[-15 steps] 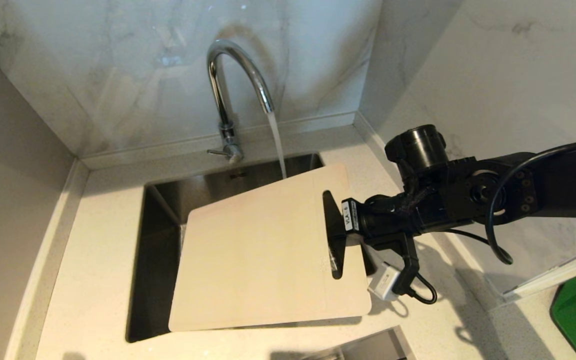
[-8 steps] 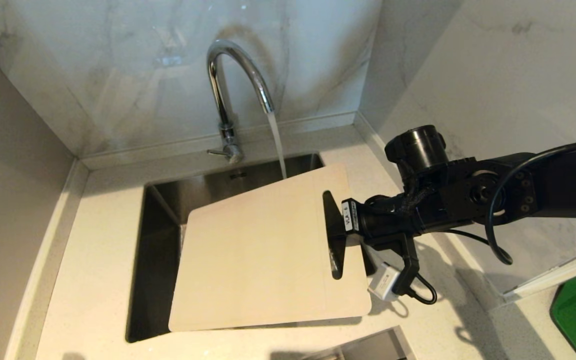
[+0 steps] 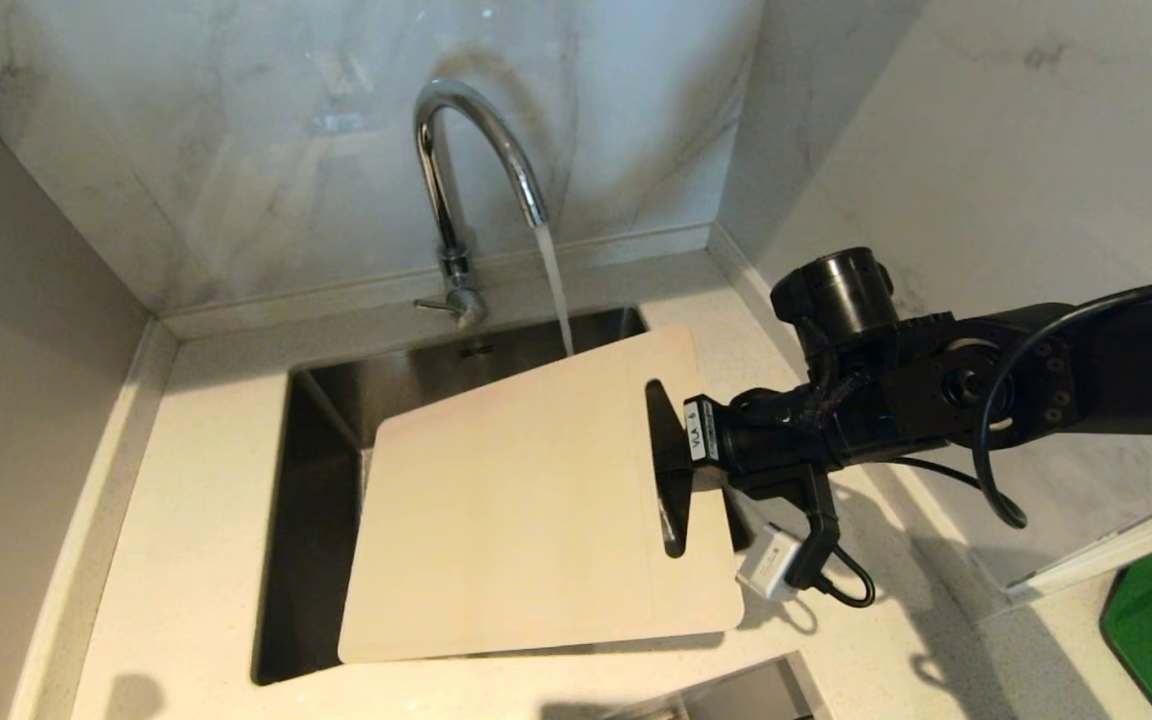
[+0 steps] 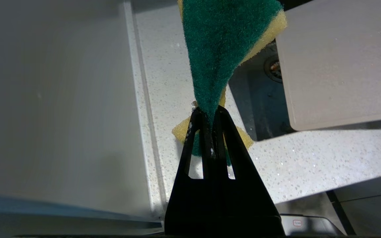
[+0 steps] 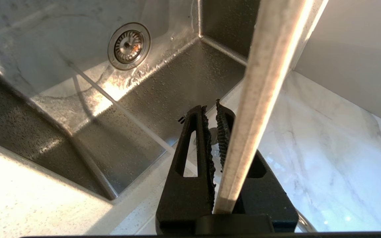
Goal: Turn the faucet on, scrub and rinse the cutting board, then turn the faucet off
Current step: Scrub the cutting board underwater
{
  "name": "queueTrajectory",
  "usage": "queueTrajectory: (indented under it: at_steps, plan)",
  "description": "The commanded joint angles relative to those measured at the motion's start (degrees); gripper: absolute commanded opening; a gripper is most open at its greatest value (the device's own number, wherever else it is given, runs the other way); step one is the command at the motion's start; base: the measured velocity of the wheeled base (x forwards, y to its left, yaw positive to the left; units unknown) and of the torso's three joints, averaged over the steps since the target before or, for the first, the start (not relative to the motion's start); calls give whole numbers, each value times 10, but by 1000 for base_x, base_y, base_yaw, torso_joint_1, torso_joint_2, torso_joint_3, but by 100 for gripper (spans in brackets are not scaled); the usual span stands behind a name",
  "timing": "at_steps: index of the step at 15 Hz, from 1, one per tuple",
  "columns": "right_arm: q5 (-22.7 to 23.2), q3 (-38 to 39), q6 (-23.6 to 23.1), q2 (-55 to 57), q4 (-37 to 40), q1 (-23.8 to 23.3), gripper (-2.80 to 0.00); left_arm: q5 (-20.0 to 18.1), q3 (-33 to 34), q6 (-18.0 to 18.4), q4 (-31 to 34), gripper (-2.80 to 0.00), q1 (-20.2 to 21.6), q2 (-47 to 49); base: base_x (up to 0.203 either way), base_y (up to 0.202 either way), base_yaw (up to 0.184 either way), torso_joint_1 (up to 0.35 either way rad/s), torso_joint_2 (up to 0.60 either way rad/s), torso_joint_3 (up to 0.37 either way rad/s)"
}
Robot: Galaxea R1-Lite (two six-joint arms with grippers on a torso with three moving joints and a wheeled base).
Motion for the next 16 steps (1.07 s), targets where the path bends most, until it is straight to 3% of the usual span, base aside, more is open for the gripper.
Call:
queueTrajectory:
  at_steps: [1,5,10,14,16]
  plan:
    - [2,-1,-9,2,1,0,-280,23,-36,2,2,-280,-1,90,0,0,0,0,0,0]
    - [2,-1,-9,2,1,0,-280,71,-87,3,2,-280,-1,187,0,0,0,0,0,0]
    - [3,-1,-4,2,1,0,-280,105,-129,2,-1,-280,5,261,0,0,0,0,0,0]
    - [3,-1,-2,3,-7,0,-280,109,-155,3,-3,-280,68,323,0,0,0,0,0,0]
    - [3,-2,-2,3,-7,0,-280,106,-167,9,-3,-280,73,332,0,0,0,0,0,0]
